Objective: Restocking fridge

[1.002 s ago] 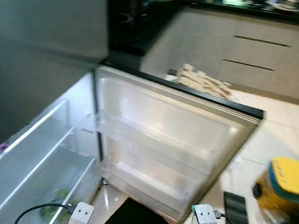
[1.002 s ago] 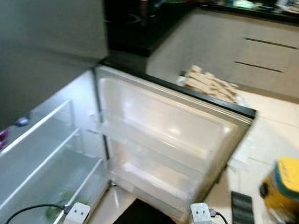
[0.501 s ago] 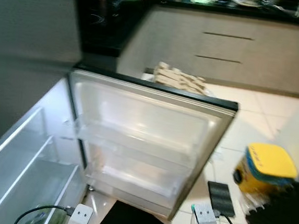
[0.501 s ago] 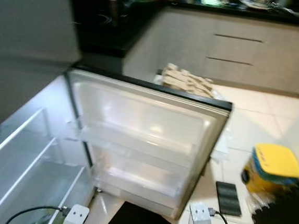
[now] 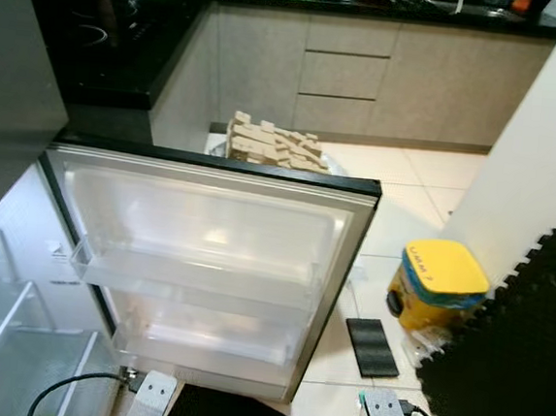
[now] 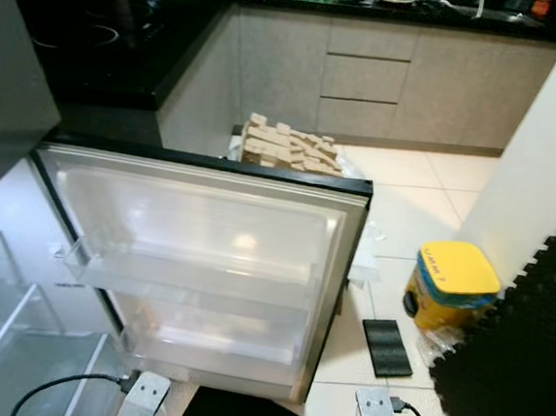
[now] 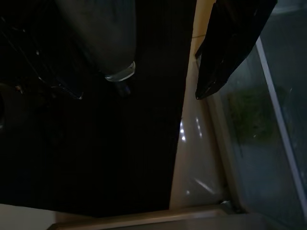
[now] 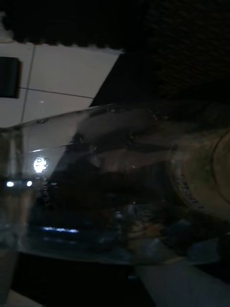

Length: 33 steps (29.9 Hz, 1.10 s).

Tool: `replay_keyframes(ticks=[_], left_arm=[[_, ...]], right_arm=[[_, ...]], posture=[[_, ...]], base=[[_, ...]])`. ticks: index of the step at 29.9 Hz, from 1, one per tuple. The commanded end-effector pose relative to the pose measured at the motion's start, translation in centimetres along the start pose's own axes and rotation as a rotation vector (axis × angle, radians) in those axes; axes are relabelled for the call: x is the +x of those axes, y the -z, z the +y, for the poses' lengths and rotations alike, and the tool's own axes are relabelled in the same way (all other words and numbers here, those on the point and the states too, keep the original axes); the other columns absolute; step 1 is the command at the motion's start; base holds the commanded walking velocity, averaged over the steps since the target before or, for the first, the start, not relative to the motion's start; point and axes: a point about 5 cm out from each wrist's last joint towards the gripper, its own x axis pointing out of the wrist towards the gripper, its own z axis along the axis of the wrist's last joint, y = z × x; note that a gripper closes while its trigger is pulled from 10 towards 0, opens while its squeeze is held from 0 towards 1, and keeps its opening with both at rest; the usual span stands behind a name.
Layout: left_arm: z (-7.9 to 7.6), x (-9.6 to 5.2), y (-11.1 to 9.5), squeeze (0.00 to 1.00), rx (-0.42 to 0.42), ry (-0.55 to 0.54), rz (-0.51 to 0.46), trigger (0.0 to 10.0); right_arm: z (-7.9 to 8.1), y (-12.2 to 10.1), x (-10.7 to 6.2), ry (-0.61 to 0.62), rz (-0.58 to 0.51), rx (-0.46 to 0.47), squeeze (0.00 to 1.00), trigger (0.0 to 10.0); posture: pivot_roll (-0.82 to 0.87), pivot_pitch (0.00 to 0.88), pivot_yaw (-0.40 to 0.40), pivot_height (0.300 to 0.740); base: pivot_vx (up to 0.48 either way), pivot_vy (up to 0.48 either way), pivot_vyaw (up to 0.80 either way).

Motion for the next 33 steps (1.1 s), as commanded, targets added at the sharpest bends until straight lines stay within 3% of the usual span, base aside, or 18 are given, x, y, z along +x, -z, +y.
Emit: replay_keyframes(ticks=[1,10,31,33], left_arm=[[0.1,-0.09,0.47,0.0,0.009,-0.003,0.018,10.0],[0.31,-0.13,0.56,0.0,0.009,-0.012,0.02,10.0],[0.42,-0.13,0.43,0.0,0.018,-0.02,0.014,10.0],[0.9,-0.1,-0.33,0.0,-0.019,-0.034,-0.026,10.0]], right_arm=[[0.0,-0.02,0.0,-0.007,-0.001,-0.003,0.0,10.0],[-0.13,0.0,-0.01,-0.004,0.0,-0.015,0.0,10.0],[0.21,-0.26,0.02,-0.026,-0.015,-0.035,0.0,10.0],[-0.41,-0.88,0.01,-0.013,-0.055,-0.032,0.0,10.0]], posture=[[0.09,0.0,0.0,0.74],[0.09,0.0,-0.001,0.74],[0.09,0.0,0.002,0.74],[0.09,0.0,0.001,0.74]], base=[[0.0,0.0,-0.8],[0.0,0.0,-0.8],[0.0,0.0,0.0],[0.0,0.0,0.0]])
